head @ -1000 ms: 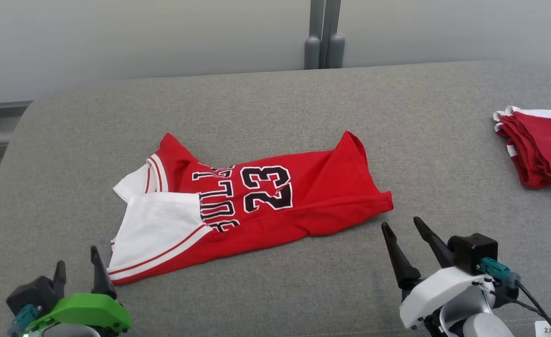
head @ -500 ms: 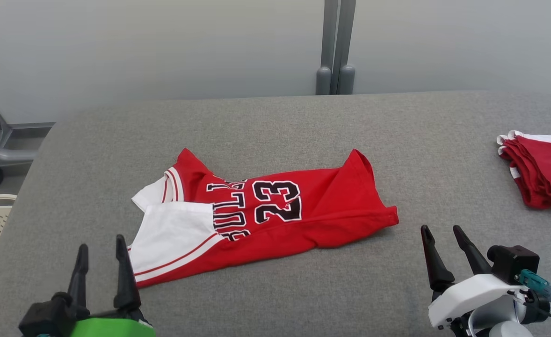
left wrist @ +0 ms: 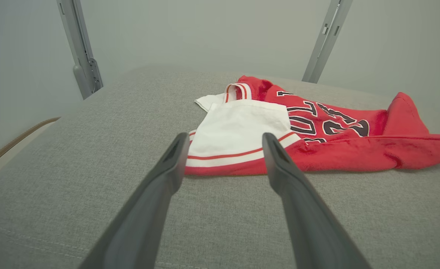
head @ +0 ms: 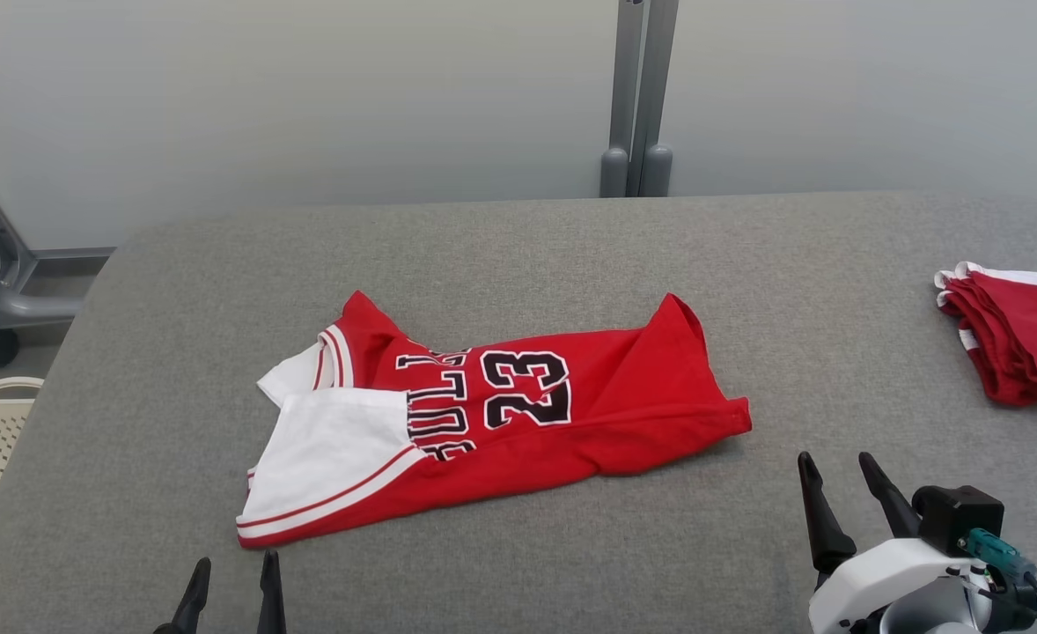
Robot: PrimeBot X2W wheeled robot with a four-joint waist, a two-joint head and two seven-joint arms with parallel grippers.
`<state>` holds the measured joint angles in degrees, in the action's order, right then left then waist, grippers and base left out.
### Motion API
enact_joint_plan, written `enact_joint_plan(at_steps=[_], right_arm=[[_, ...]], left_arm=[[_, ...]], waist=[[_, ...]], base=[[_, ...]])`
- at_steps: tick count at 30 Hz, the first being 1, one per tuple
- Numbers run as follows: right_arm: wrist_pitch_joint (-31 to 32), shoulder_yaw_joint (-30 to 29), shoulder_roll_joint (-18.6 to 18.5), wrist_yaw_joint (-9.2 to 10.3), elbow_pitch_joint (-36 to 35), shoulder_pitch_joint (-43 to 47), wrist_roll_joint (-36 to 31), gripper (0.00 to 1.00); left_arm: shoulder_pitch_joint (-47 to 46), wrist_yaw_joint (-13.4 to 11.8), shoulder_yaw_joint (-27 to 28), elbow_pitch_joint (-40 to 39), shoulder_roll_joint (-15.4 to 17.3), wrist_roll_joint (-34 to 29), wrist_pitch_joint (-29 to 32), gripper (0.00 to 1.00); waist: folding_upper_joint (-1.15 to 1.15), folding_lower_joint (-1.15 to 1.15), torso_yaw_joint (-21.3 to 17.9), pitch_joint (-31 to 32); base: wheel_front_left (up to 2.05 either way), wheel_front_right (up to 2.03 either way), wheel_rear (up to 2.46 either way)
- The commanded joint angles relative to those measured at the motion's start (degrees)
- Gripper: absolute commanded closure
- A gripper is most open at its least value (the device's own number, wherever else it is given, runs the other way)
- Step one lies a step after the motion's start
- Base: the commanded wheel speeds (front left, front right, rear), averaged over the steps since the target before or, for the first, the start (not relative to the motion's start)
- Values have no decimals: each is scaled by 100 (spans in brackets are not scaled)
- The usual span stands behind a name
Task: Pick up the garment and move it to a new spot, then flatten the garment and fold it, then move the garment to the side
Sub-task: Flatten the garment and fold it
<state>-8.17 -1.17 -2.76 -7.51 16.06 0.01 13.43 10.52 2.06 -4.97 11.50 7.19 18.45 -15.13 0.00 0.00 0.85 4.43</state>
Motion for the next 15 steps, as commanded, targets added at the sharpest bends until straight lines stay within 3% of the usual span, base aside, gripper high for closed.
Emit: enact_joint_plan(at_steps=[1,15], right_arm=[[-38,14,-14,5,27,72,-64,0],[39,247,-13,5,156,-24,-188,0]], left_arm=[[0,-39,34,74,40,-29,-4,0],[-450,-125,130,478,106,-56,-4,0]], waist=[[0,0,0,-7],[0,0,-74,-119]], base=[[0,0,0],[0,0,0]])
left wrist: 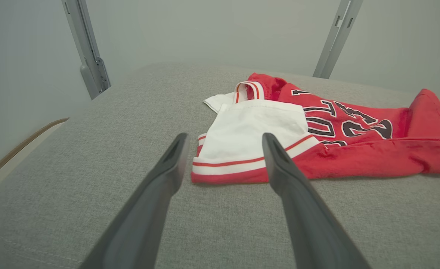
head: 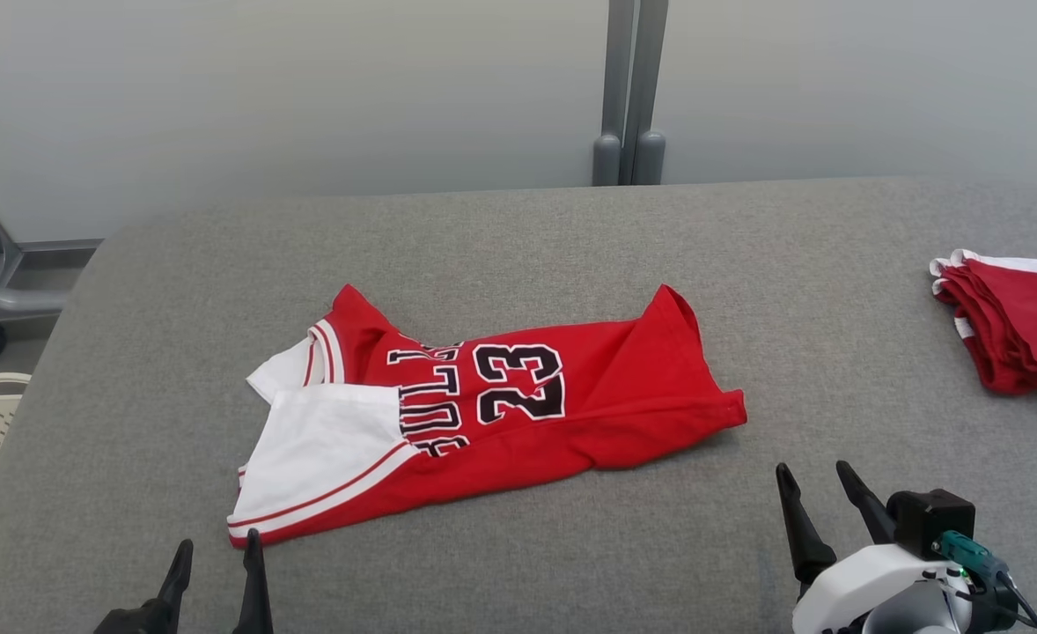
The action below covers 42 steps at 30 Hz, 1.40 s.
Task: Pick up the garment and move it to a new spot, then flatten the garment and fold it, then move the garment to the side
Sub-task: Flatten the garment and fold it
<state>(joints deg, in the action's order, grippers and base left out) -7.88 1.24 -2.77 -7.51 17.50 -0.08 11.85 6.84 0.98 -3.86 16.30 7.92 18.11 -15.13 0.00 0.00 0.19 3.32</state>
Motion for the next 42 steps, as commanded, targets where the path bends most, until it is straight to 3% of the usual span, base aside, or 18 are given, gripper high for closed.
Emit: enact_joint_plan(at_steps=[1,15,23,32,36,42], right_arm=[[11,17,-12,5,10,-25,-18,0],[22,131,-12,5,24,-79,64,0],[359,183,-12,5,-162,-331,-178,0],[1976,434,-121,5,-425,-1080,-242,0],[2816,857,-438,5,-646,-1570,11,0],[3191,1131,-686,5,-832,-2058,147,0]], left_arm=[[-94,-17,22,0,38,-21,-4,0],[-71,-28,-69,25,28,44,10,0],[-486,51,-238,137,203,-33,504,0],[-1874,378,-531,782,562,-50,1598,0],[-2769,366,-498,1302,671,12,2078,0],[-3582,446,-589,1915,881,-23,2612,0]], waist=[[0,0,-15,-14],[0,0,-46,-65],[0,0,-47,-196],[0,0,-138,-662],[0,0,-265,-1009],[0,0,-425,-1433]], base=[[0,0,0],[0,0,0],[0,0,0],[0,0,0],[0,0,0],[0,0,0]])
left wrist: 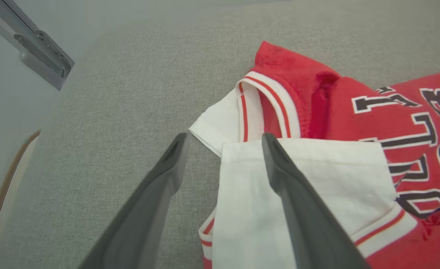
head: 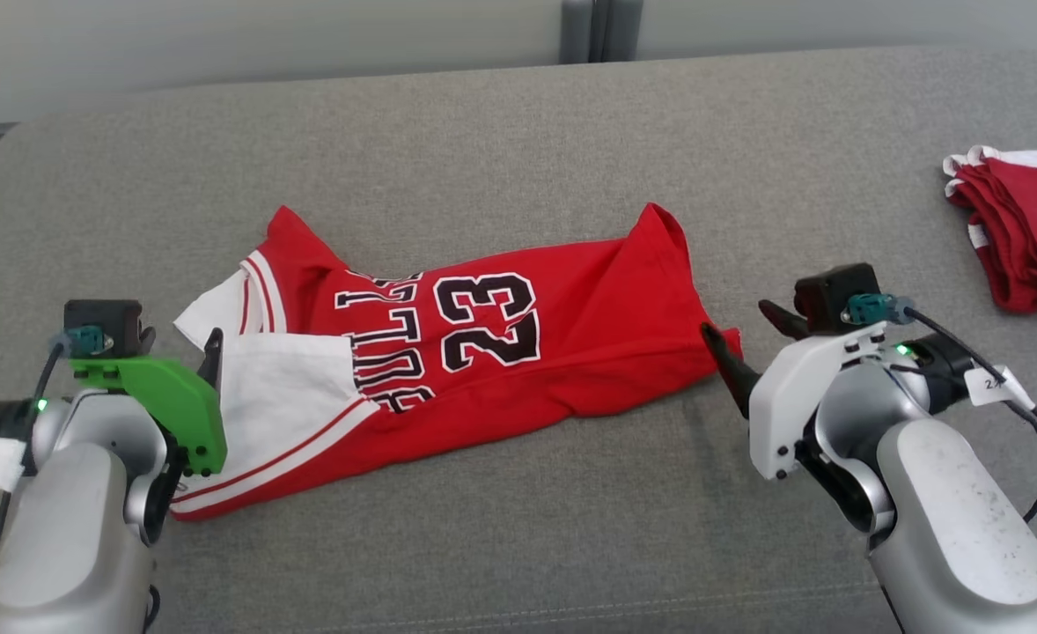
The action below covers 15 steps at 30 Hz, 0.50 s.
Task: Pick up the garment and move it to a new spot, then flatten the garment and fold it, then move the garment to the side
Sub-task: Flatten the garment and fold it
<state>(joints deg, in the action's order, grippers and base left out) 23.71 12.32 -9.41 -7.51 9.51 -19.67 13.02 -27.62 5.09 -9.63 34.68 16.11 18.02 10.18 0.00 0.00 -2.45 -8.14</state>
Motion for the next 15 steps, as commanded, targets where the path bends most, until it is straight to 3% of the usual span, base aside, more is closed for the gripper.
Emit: enact_joint_plan(at_steps=[1,7,15], right_arm=[[39,53,-36,4,-48,-145,46,0],[-10,71,-106,5,-135,-318,89,0],[-104,-11,-117,5,-87,-295,32,0]], left_arm=[[-230,42,-28,178,76,15,180,0],[-648,99,-113,559,197,95,653,0],[-789,63,-140,832,210,194,843,2]], waist=[[0,0,-181,-352],[0,0,-216,-645],[0,0,-203,-797]], base=[[0,0,0],[0,0,0],[0,0,0]])
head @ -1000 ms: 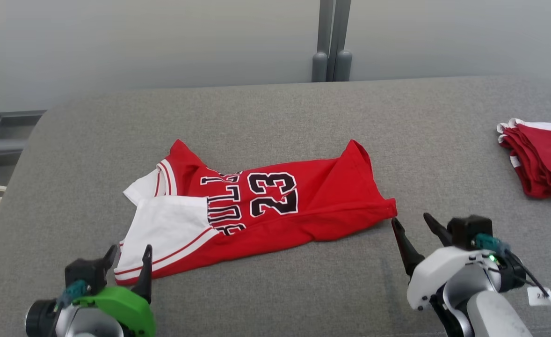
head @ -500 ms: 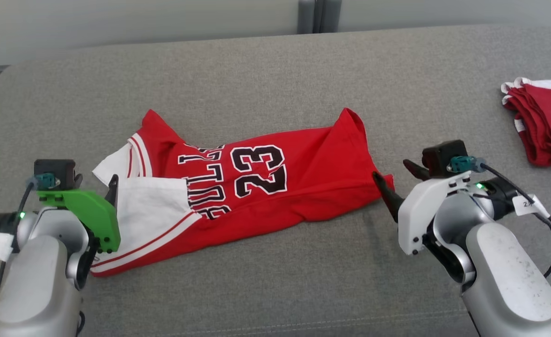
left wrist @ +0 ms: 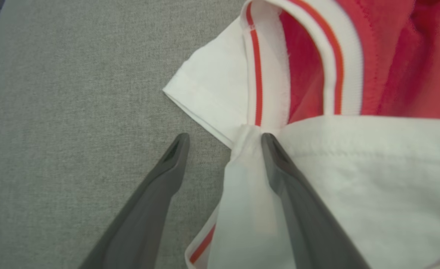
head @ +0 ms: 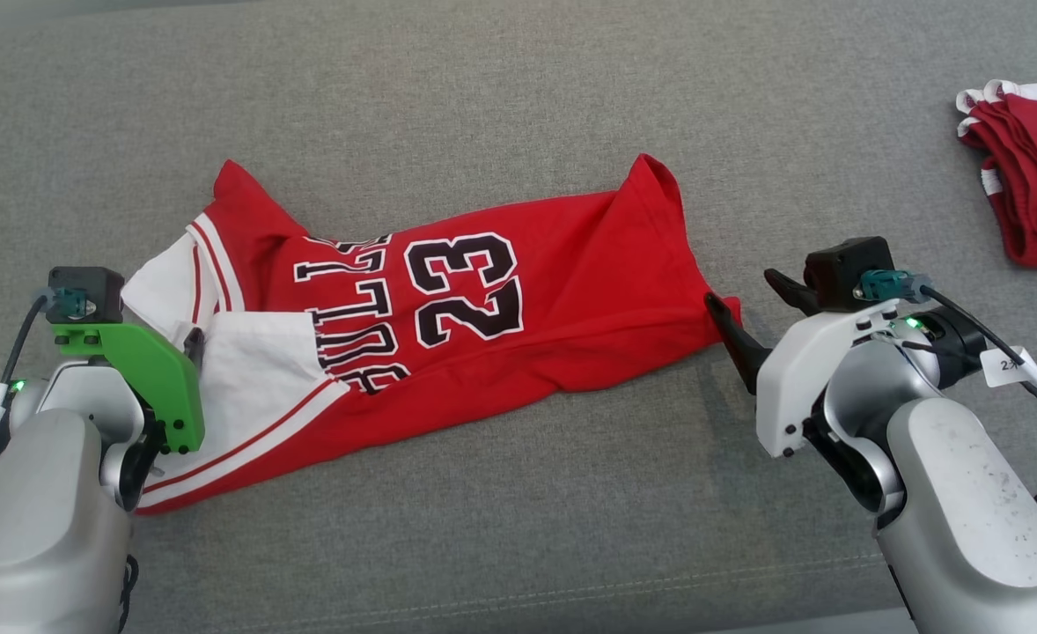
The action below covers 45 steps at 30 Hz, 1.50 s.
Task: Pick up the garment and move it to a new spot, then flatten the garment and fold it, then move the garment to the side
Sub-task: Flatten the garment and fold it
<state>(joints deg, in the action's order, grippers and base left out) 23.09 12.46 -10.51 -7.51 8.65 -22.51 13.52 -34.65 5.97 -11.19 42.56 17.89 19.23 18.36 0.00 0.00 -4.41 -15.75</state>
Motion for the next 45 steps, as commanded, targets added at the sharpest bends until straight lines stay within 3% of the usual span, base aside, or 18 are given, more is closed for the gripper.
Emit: enact_joint_plan(at_steps=[1,4,6,8,13,21,37,38,39,40,42,43,45], right_arm=[[-42,-39,8,5,-11,-8,-22,0],[-43,-74,21,5,-22,2,-38,0],[-45,-91,27,5,-34,16,-49,0],[-49,-111,31,5,-42,31,-56,0],[-63,-238,84,5,-114,176,-101,0],[-102,-604,284,4,-344,646,-209,0],[55,-303,305,4,-238,625,-104,0],[58,-272,296,4,-200,595,-95,7],[48,-258,291,4,-172,569,-87,29],[45,-237,272,4,-138,546,-88,62],[40,-225,269,4,-72,522,-73,89],[28,-234,272,4,-55,506,-64,100],[9,-251,275,4,-19,485,-55,100]], left_arm=[[-107,-21,17,59,12,79,-8,2],[-112,-27,-36,66,-41,80,-24,9],[-131,0,-80,53,-55,84,-65,49],[-140,9,-96,60,-68,92,-87,55],[-160,14,-140,129,-124,131,-162,100],[-171,-86,-209,258,-246,111,-461,100],[-328,-72,-312,504,-272,172,-791,100],[-343,-70,-321,508,-275,172,-808,100],[-359,-68,-329,507,-282,171,-843,100],[-369,-74,-339,514,-302,177,-845,100],[-376,-78,-361,532,-327,185,-872,100],[-381,-76,-368,540,-330,193,-883,100],[-389,-92,-362,539,-342,215,-931,100]], waist=[[0,0,-4,-52],[0,0,5,-81],[0,0,9,-104],[0,0,15,-115],[0,0,40,-145],[0,0,101,-34],[0,0,68,41],[0,0,72,36],[0,0,75,35],[0,0,80,33],[0,0,92,34],[0,0,97,38],[0,0,98,53]], base=[[0,0,0],[0,0,0],[0,0,0],[0,0,0],[0,0,0],[0,0,0],[0,0,0],[0,0,0],[0,0,0],[0,0,0],[0,0,0],[0,0,0],[0,0,0]])
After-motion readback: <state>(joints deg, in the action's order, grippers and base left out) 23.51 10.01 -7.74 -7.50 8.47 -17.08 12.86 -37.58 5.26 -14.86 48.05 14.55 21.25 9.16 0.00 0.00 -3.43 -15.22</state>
